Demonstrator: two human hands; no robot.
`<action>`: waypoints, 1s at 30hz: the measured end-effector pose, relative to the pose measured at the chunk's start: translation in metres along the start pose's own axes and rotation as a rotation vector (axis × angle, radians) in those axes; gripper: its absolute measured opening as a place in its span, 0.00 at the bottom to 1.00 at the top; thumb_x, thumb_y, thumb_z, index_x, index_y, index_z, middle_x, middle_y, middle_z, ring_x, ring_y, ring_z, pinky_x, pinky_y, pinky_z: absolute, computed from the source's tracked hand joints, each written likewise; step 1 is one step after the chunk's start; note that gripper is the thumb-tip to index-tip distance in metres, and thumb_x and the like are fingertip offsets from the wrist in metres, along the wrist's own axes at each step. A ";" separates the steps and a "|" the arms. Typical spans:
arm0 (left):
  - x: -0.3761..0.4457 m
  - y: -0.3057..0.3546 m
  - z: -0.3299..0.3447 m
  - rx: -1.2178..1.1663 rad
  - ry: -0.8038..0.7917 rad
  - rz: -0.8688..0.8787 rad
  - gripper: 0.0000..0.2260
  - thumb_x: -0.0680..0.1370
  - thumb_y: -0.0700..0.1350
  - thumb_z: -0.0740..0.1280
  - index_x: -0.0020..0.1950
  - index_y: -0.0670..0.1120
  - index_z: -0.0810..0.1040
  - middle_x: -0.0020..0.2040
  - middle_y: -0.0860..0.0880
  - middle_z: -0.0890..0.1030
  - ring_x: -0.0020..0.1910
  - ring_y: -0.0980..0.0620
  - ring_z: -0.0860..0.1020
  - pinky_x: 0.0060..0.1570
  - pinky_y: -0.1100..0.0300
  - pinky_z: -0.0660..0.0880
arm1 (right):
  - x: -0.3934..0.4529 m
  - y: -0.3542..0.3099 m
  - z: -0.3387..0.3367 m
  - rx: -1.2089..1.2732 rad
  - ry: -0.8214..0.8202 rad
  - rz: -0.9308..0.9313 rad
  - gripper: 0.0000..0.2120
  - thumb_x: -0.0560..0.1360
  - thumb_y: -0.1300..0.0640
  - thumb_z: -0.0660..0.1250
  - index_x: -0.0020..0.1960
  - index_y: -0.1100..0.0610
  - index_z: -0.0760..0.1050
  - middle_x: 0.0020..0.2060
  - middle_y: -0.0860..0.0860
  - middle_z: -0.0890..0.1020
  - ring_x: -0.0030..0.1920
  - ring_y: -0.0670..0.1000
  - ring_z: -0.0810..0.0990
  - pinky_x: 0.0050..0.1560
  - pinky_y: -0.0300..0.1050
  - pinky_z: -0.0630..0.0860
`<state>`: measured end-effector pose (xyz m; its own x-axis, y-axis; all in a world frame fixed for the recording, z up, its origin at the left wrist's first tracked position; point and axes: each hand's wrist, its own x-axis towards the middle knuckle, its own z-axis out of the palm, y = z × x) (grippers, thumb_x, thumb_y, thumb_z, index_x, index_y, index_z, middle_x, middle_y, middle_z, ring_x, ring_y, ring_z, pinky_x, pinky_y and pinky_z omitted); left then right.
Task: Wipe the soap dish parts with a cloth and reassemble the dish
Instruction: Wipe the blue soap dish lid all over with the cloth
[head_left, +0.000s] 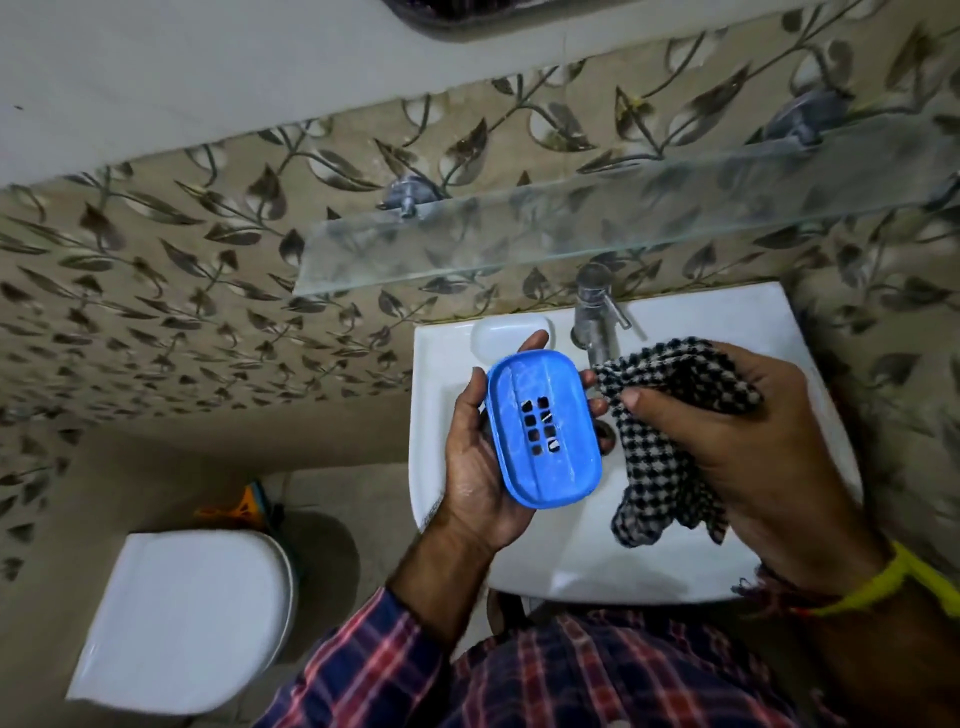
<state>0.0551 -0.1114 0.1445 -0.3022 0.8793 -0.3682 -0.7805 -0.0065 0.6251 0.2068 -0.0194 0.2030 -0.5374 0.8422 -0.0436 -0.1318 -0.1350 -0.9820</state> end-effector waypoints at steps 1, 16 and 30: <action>-0.002 0.003 -0.002 0.033 0.001 0.012 0.26 0.81 0.60 0.55 0.75 0.50 0.73 0.60 0.43 0.82 0.54 0.45 0.81 0.57 0.48 0.77 | -0.002 0.002 0.009 0.036 -0.002 0.022 0.03 0.74 0.68 0.72 0.46 0.64 0.83 0.37 0.60 0.86 0.29 0.54 0.83 0.30 0.45 0.81; -0.015 0.011 -0.050 -0.029 -0.068 -0.078 0.30 0.82 0.63 0.53 0.79 0.48 0.66 0.74 0.40 0.73 0.72 0.40 0.72 0.73 0.43 0.67 | -0.031 0.013 0.097 -0.239 0.310 0.005 0.06 0.69 0.66 0.77 0.44 0.59 0.83 0.37 0.54 0.87 0.38 0.54 0.87 0.37 0.48 0.84; -0.019 -0.009 0.006 0.004 -0.192 0.087 0.29 0.83 0.57 0.55 0.80 0.44 0.60 0.69 0.41 0.78 0.69 0.45 0.77 0.63 0.55 0.76 | -0.020 0.001 0.073 0.413 0.202 0.270 0.05 0.72 0.71 0.71 0.48 0.68 0.82 0.46 0.67 0.85 0.48 0.67 0.86 0.50 0.60 0.83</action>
<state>0.0708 -0.1251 0.1496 -0.2577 0.9502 -0.1751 -0.7537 -0.0843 0.6518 0.1569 -0.0742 0.2159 -0.4318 0.8273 -0.3594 -0.3498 -0.5209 -0.7787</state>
